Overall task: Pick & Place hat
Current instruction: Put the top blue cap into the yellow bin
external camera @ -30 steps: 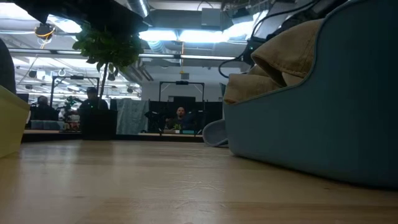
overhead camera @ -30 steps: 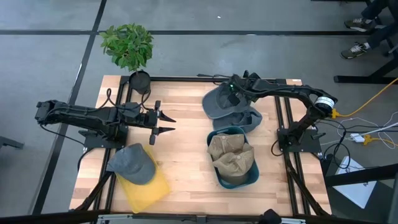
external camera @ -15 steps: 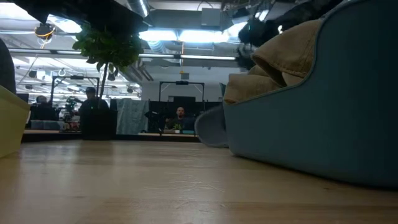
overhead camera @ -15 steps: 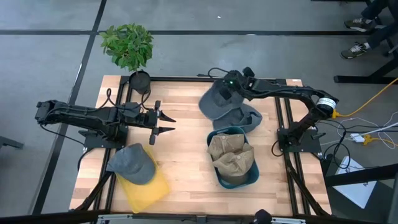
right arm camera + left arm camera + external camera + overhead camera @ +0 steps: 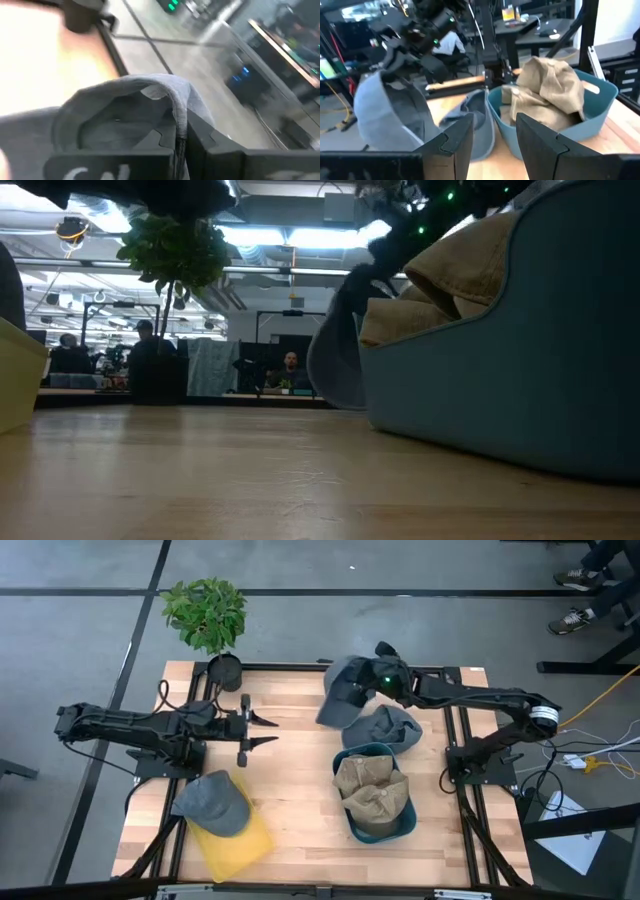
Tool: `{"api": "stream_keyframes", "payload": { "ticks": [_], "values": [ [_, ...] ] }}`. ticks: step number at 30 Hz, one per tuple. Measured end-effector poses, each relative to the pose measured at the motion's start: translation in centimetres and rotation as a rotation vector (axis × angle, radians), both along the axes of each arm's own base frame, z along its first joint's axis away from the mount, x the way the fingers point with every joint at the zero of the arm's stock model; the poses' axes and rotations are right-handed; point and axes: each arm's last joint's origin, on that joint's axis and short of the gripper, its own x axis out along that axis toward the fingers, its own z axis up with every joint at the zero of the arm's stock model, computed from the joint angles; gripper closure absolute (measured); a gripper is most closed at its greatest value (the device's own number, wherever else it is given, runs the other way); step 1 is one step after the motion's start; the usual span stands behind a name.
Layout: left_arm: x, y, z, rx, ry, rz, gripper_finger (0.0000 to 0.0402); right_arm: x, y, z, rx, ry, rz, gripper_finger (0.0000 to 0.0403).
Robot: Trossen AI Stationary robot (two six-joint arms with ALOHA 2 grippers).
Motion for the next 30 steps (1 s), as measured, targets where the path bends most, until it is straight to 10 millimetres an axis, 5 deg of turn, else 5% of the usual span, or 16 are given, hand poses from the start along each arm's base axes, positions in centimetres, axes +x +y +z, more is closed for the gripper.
{"api": "stream_keyframes", "payload": {
  "ticks": [14,23,30],
  "values": [
    [0.0,0.0,0.2,0.063,-0.012,-0.007,0.0258,-1.0,5.6,4.8,0.021,-0.242,0.667,0.0387],
    [0.8,-0.5,0.4,0.322,-0.052,-0.06,0.0255,-1.6,7.5,6.8,0.054,-0.402,0.972,0.0386],
    [2.5,-1.1,0.4,0.499,-0.086,0.048,0.0216,-1.5,8.7,7.2,0.058,-0.439,1.135,0.0385]
  ]
}}
